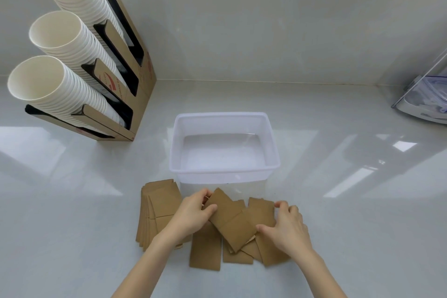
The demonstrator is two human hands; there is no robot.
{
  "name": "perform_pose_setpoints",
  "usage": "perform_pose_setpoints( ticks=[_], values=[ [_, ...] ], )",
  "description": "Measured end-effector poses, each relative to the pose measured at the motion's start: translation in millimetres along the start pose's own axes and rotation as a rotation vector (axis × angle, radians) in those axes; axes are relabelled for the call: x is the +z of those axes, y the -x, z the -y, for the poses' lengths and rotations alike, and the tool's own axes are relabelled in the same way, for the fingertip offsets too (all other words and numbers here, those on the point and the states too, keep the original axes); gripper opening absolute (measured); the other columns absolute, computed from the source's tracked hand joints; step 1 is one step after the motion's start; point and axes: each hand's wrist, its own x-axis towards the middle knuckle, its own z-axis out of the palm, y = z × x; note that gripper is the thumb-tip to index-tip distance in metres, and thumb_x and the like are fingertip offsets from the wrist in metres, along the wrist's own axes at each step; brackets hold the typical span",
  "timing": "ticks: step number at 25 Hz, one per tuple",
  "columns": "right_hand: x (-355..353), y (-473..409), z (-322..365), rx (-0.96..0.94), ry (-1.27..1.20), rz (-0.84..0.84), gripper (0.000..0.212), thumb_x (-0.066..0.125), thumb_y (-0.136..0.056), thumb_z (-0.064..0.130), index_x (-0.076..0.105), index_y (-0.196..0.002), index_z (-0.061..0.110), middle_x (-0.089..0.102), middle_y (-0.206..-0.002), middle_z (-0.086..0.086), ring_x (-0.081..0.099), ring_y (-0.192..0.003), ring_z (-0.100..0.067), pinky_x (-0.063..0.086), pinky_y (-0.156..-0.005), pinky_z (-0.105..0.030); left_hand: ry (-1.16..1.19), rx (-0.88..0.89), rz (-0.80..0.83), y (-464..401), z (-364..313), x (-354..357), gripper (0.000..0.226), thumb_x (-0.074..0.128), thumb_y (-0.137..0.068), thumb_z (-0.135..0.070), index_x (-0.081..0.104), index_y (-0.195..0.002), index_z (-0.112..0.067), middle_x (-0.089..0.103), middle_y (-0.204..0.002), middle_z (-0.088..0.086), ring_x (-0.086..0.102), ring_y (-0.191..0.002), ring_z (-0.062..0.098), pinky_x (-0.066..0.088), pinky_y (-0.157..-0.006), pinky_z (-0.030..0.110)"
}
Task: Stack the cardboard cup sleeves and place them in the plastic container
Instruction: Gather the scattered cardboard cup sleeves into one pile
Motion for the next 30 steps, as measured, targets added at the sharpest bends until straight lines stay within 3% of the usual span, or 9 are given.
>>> perform_pose_setpoints(
  ticks=[5, 9, 12, 17, 20, 23, 26, 30],
  values=[
    [0.8, -1.4, -3.9, 0.055, -0.031, 0.035, 0.047, 0.064, -0.076, 0.043, 0.044, -0.106, 0.014, 0.048, -0.112, -0.004, 0.046, -0.109, -0.023, 0.038, -0.088, -0.032, 0.098, -0.052, -0.011, 3.0, 3.0, 0.3, 0.006, 0.047, -0.089, -0.015, 0.048, -0.095, -0.015, 0.057, -0.09, -0.005, 0.059, -0.078, 0.01, 0.056, -0.06, 0.018],
    [-10.0, -3.6, -9.9, 0.01, -0.369, 0.028, 0.023, 0.067, -0.078, 0.021, 0.047, -0.088, 0.018, 0.053, -0.092, -0.002, 0.05, -0.083, -0.015, 0.039, -0.067, -0.022, 0.089, -0.039, -0.02, 2.7, 3.1, 0.0, 0.007, 0.042, -0.092, -0.015, 0.044, -0.096, -0.019, 0.053, -0.087, -0.012, 0.058, -0.088, 0.013, 0.054, -0.082, 0.035],
    [-19.0, -3.1, -11.5, -0.034, -0.53, -0.022, 0.014, 0.066, -0.078, 0.014, 0.053, -0.078, 0.021, 0.057, -0.078, 0.004, 0.052, -0.071, -0.01, 0.037, -0.058, -0.013, 0.1, -0.068, -0.036, 3.3, 3.3, -1.1, 0.007, 0.039, -0.092, -0.014, 0.044, -0.096, -0.018, 0.053, -0.086, -0.009, 0.057, -0.089, 0.016, 0.052, -0.087, 0.041],
    [-36.3, -3.7, -11.0, -0.094, -0.762, -0.059, 0.016, 0.067, -0.079, 0.013, 0.059, -0.082, 0.027, 0.059, -0.079, 0.003, 0.057, -0.072, -0.014, 0.042, -0.063, -0.021, 0.123, -0.097, -0.066, 4.8, 6.0, -3.5, 0.009, 0.036, -0.093, -0.012, 0.043, -0.096, -0.015, 0.054, -0.086, -0.005, 0.058, -0.083, 0.015, 0.055, -0.08, 0.037],
    [-41.2, -2.1, -3.7, -0.147, -0.864, 0.014, 0.017, 0.068, -0.078, 0.012, 0.062, -0.085, 0.026, 0.06, -0.078, 0.004, 0.059, -0.067, -0.007, 0.045, -0.061, -0.016, 0.182, -0.116, -0.054, 5.4, 3.4, 0.0, 0.011, 0.033, -0.094, -0.012, 0.043, -0.095, -0.016, 0.055, -0.09, -0.003, 0.056, -0.08, 0.008, 0.054, -0.063, 0.019],
    [-39.1, -1.6, 12.3, -0.24, -0.857, 0.099, 0.02, 0.068, -0.077, 0.01, 0.062, -0.086, 0.027, 0.058, -0.077, 0.005, 0.058, -0.061, -0.003, 0.042, -0.054, -0.005, 0.295, -0.132, -0.038, 5.3, -1.9, 5.1, 0.015, 0.03, -0.095, -0.011, 0.045, -0.098, -0.011, 0.058, -0.098, 0.005, 0.059, -0.079, 0.012, 0.055, -0.063, 0.02],
    [-32.6, -2.2, 30.2, -0.345, -0.723, 0.099, 0.023, 0.068, -0.077, 0.011, 0.061, -0.084, 0.033, 0.057, -0.078, 0.007, 0.058, -0.065, -0.005, 0.042, -0.058, -0.003, 0.382, -0.144, -0.029, 6.1, -7.9, 7.9, 0.019, 0.028, -0.096, -0.013, 0.046, -0.1, -0.008, 0.056, -0.097, 0.006, 0.059, -0.075, 0.01, 0.057, -0.064, 0.021],
    [-24.3, -5.2, 47.7, -0.456, -0.535, 0.049, 0.029, 0.064, -0.078, 0.013, 0.055, -0.081, 0.04, 0.055, -0.082, 0.01, 0.056, -0.076, -0.004, 0.043, -0.066, -0.005, 0.45, -0.142, -0.034, 8.0, -10.1, 8.3, 0.028, 0.031, -0.096, -0.025, 0.049, -0.103, -0.005, 0.055, -0.098, 0.006, 0.056, -0.083, 0.01, 0.056, -0.058, 0.018]
  ],
)
